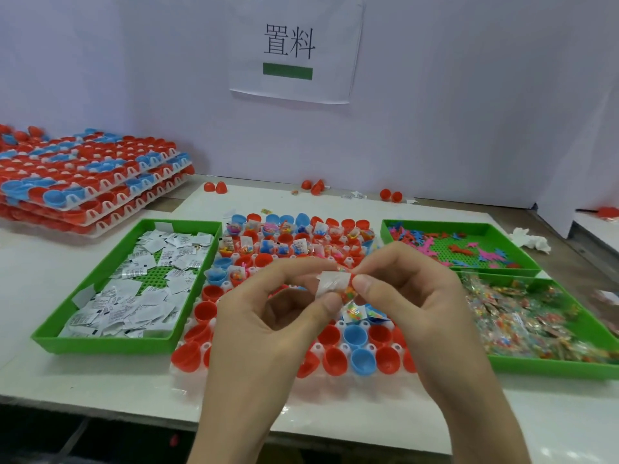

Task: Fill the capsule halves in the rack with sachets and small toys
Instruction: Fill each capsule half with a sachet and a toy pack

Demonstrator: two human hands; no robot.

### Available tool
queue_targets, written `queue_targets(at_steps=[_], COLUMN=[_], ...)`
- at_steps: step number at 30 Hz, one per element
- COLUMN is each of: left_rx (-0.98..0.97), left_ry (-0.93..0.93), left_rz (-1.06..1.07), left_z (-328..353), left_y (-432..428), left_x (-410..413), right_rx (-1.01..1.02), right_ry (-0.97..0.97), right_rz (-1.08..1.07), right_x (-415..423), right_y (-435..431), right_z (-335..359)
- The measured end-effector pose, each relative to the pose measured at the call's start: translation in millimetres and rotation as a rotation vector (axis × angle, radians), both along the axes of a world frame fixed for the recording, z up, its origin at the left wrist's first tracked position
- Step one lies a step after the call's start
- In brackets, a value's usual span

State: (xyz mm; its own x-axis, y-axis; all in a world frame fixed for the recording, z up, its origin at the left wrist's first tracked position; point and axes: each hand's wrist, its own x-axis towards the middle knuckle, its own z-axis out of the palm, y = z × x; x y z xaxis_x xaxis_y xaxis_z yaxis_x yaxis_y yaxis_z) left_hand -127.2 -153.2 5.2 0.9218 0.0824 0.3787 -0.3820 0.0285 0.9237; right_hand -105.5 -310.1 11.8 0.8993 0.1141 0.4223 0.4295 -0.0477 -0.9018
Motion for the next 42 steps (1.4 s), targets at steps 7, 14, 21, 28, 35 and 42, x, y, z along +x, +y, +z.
queue_targets(at_steps=[7, 14, 21, 28, 35, 42], left_rx=[-0.038, -0.052, -0.013, -0.004, 0.176, 0.741], left_ry=[0.006, -0.002, 0.001, -0.017, 0.062, 0.153], left_rz=[-0.017, -0.013, -0.027, 0.033, 0.330, 0.392], left_z=[-0.8, -0.4, 0.2, -2.5, -3.0, -5.2], left_y=[2.5, 3.2, 6.7, 28.2, 90.1, 121.1], left_x=[2.0, 1.0, 2.0, 1.7, 11.9, 41.1], right_rx=[-0.016, 0.040, 0.087, 0.079, 0.063, 0.091], right_ry=[0.030, 0.044, -0.050, -0.025, -0.016, 0.010], right_rz=[0.067, 0.090, -0.050, 0.003, -0.102, -0.263], right_x=[-3.6, -4.5, -4.7, -10.0, -2.9, 6.5], right_y=[-2.0, 0.1, 12.1, 31.1, 26.7, 2.2], right_z=[3.3, 3.7, 2.6, 0.0, -3.0, -7.7])
